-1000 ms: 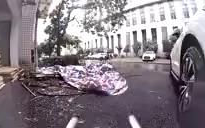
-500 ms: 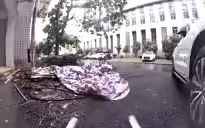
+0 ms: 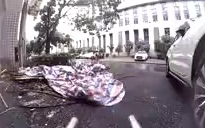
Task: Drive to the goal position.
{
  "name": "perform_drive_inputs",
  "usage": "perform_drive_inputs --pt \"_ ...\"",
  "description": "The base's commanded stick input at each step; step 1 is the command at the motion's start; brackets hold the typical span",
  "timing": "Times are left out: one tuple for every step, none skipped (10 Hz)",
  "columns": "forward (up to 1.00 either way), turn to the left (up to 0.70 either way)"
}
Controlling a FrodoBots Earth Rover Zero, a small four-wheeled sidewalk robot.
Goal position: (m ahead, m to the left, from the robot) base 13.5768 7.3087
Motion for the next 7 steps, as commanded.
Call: perform_drive_inputs --pt "0.45 -0.03" --pt "0.45 -0.27" --pt "0.45 -0.27" --pt "0.45 -0.27" --pt "0.45 -0.27" --pt "0.45 -0.27" --pt "0.45 -0.27"
